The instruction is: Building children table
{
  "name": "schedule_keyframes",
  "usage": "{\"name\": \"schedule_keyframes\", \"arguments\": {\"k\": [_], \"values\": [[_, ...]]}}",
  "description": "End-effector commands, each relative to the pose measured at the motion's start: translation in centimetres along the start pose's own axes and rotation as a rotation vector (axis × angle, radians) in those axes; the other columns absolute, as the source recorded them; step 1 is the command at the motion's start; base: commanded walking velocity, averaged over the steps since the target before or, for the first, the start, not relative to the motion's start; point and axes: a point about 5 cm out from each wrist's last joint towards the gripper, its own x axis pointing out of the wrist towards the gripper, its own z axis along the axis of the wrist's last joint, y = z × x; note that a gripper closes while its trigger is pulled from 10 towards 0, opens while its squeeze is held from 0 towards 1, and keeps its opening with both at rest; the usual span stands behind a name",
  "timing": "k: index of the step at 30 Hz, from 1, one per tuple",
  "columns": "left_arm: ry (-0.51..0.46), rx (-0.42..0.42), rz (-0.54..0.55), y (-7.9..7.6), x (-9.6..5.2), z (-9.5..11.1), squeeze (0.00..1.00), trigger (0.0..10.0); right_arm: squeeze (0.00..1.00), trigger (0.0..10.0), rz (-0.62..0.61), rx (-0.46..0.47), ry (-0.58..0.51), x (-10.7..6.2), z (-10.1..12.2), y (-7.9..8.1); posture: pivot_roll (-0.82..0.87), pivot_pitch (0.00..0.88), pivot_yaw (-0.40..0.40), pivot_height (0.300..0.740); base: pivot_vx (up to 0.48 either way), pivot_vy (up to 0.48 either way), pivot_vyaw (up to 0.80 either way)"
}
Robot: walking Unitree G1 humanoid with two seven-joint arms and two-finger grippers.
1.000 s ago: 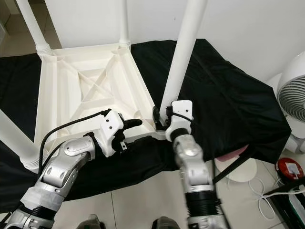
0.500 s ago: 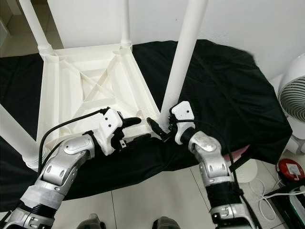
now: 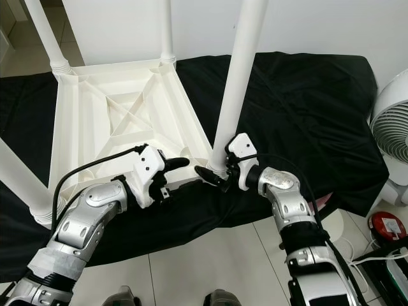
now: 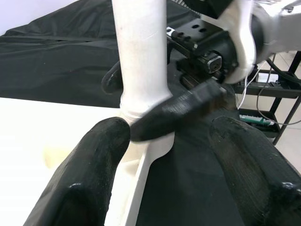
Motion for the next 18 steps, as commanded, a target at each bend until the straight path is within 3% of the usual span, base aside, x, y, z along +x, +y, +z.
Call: {"name": "schedule_keyframes", "arguments": {"k": [1, 2, 3, 4, 10, 14, 15, 16, 18], "values": [[0.006, -0.009, 0.043, 0.2, -0.2, -0.1, 0.0, 10.0, 0.0, 4.6, 0.033, 0.01, 0.012, 0.2, -0.4, 0.0, 0.04, 0.0, -0.006, 0.74, 0.0, 0.0, 0.0], [0.006, -0.01, 0.043, 0.1, -0.2, -0.1, 0.0, 10.0, 0.0, 2.0, 0.043, -0.001, 0.016, 0.2, -0.4, -0.2, 0.04, 0.0, -0.006, 0.74, 0.0, 0.0, 0.0], [0.006, -0.01, 0.043, 0.1, -0.2, -0.1, 0.0, 10.0, 0.0, 2.0, 0.043, -0.001, 0.016, 0.2, -0.4, -0.2, 0.04, 0.0, -0.006, 0.74, 0.0, 0.0, 0.0], [0.006, -0.01, 0.043, 0.1, -0.2, -0.1, 0.0, 10.0, 0.0, 0.0, 0.05, -0.007, 0.02, 0.2, -0.5, -0.2, 0.05, 0.0, -0.006, 0.74, 0.0, 0.0, 0.0], [0.008, -0.011, 0.041, 0.1, -0.4, -0.1, 0.0, 10.0, 0.0, 0.0, 0.057, -0.015, 0.047, 0.2, -0.9, -0.5, 0.05, 0.0, -0.007, 0.74, 0.0, 0.0, 0.0], [0.009, -0.014, 0.041, -0.1, -0.3, -0.1, 0.0, 10.0, 0.0, 0.0, 0.07, 0.007, 0.062, 0.0, -1.9, 0.4, 0.05, 0.0, -0.009, 0.74, 0.0, 0.0, 0.0], [0.01, -0.013, 0.036, -0.2, -0.2, -0.1, 0.0, 10.0, 0.0, 2.0, 0.054, 0.001, 0.066, -0.1, -2.1, 0.6, 0.04, 0.0, -0.009, 0.74, 0.0, 0.0, 0.0], [0.011, -0.011, 0.033, -0.2, -0.2, -0.2, 0.0, 10.0, 0.0, 10.0, 0.042, -0.007, 0.067, -0.2, -2.2, 0.7, 0.04, 0.0, -0.008, 0.74, 0.0, 0.0, 0.0], [0.013, -0.011, 0.028, -0.3, -0.2, -0.2, 0.0, 10.0, 0.0, 10.0, 0.012, 0.002, 0.049, -0.2, -2.1, 0.8, 0.04, 0.0, -0.006, 0.74, 0.0, 0.0, 0.0]]}}
